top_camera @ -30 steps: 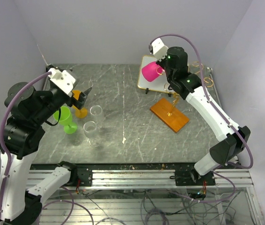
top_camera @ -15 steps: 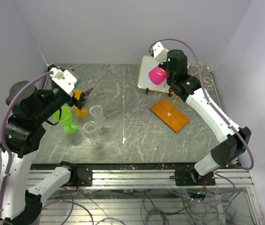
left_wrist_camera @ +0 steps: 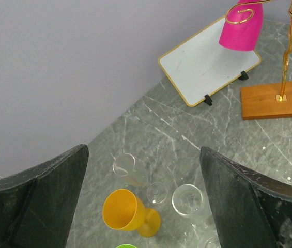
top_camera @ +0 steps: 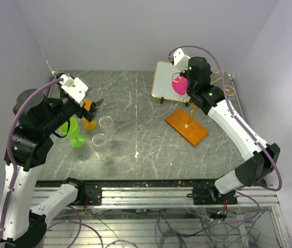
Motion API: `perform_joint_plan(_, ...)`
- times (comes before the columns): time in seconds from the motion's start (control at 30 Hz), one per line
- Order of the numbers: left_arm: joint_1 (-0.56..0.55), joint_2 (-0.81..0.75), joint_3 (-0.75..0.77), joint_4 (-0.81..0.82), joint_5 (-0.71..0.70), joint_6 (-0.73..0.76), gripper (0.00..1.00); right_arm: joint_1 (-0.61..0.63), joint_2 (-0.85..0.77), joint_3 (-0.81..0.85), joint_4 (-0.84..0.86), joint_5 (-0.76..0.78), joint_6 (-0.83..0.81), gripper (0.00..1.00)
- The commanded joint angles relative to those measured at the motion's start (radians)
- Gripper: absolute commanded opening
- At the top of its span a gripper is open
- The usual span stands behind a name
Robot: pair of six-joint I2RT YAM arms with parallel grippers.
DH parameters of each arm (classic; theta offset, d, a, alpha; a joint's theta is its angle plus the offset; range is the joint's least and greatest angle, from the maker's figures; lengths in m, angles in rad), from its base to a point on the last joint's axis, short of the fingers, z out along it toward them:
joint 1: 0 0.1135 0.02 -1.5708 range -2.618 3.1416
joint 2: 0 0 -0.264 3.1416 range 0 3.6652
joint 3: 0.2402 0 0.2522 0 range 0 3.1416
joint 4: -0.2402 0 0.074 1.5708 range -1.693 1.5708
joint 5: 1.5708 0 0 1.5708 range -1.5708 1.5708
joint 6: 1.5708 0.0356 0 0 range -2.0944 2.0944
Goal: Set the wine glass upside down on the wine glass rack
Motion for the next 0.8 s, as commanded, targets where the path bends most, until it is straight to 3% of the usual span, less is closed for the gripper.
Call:
perform_joint_plan(0.0, 0.01, -0.01, -0.01, 0.023, 0.006, -0.008, 1.0, -0.019, -0.026, -0.006, 0.054, 0.038, -0.04, 0.0)
perform_joint_plan(0.77, 0.01, -0.025, -0.001, 0.013, -0.004, 0.029, 0.99, -0.019, 0.093, 0.076, 0.092, 0.058, -0.127, 0.0)
